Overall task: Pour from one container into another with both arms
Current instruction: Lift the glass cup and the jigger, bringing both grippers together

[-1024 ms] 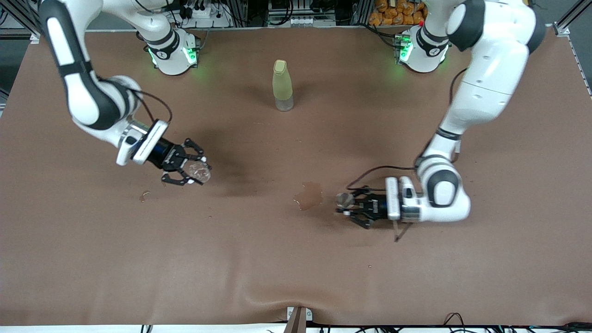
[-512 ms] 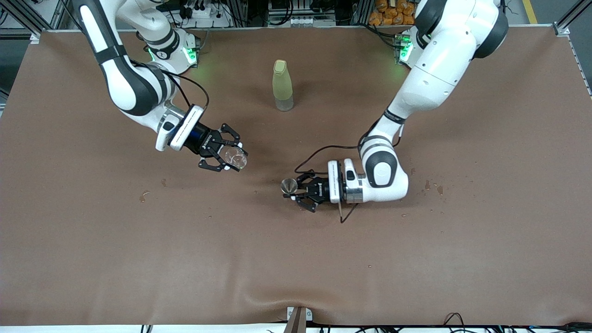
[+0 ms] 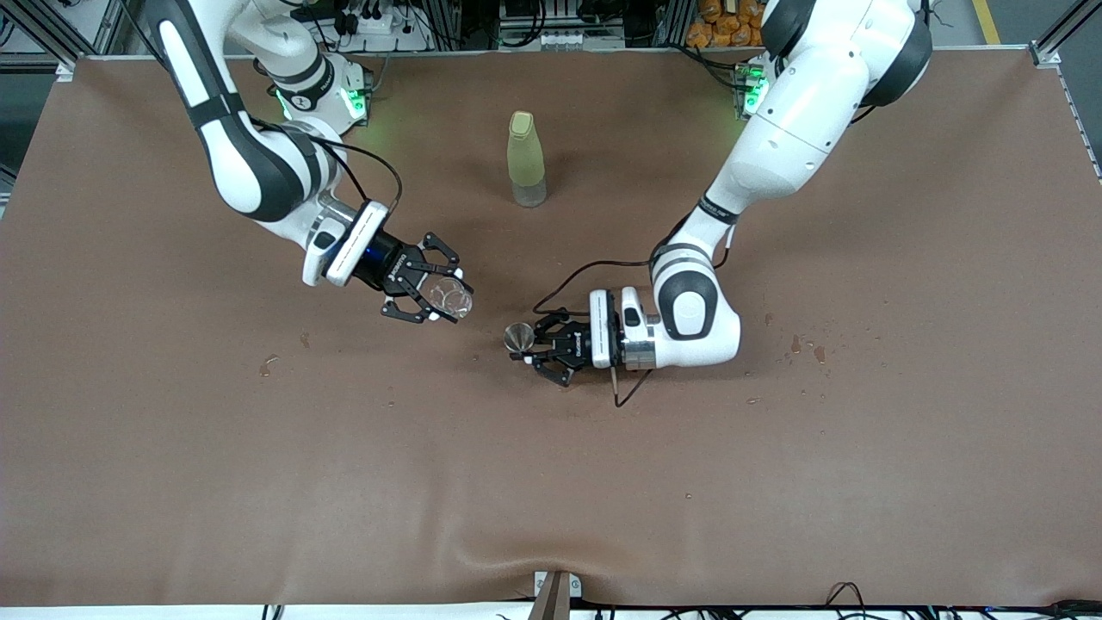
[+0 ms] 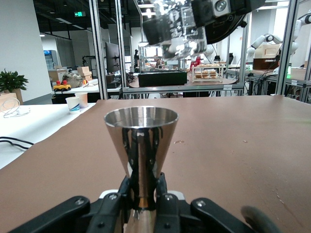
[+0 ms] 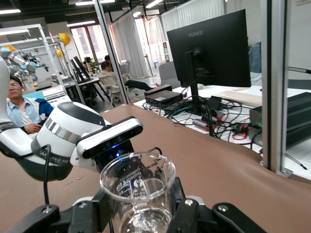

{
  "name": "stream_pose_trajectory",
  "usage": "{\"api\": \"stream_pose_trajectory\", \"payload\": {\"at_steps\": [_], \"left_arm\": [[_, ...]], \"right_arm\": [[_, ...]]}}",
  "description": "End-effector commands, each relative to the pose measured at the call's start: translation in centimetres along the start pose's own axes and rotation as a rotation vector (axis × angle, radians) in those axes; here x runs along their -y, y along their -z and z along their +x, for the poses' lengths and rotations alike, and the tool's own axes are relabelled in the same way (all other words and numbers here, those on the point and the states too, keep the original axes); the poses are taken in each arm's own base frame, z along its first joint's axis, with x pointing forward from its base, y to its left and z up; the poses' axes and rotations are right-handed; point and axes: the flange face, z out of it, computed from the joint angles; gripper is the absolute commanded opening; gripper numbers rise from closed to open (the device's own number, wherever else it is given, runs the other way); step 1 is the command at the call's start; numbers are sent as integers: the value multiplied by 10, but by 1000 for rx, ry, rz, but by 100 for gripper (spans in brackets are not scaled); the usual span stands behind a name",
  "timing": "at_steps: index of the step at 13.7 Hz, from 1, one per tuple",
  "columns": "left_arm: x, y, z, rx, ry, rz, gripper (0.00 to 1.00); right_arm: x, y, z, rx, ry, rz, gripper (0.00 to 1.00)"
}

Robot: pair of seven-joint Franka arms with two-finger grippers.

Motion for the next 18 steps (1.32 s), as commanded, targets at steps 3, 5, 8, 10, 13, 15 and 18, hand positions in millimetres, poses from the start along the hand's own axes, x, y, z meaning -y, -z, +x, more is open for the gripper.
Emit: {"api": "stream_pose_trajectory", "payload": {"at_steps": [3,5,8,10,13,15,18], "left_arm": [[0,-15,10,-3,-8,35,0],[-2,-18,10,1,-9,32,0],[-2,-18,11,4,-11,34,0],[-2,-18,11,8,-11,37,0],[-3,-20,11,8,-13,34,0],[-4,-21,11,8,-11,33,0],[-5,-22,12,6,-9,33,0]], "right_arm": [[1,-26,-5,-29,-100,44,0],[2,-26,-8,-24,-109,43,0],[18,-28,-5,-12,-206,60,0],[25,-29,-8,16,-234,48,0],[29,-30,-9,41,-314,29,0],[34,-33,-10,55,-388,23,0],[42,-35,-11,97,-464,-19,0]]}}
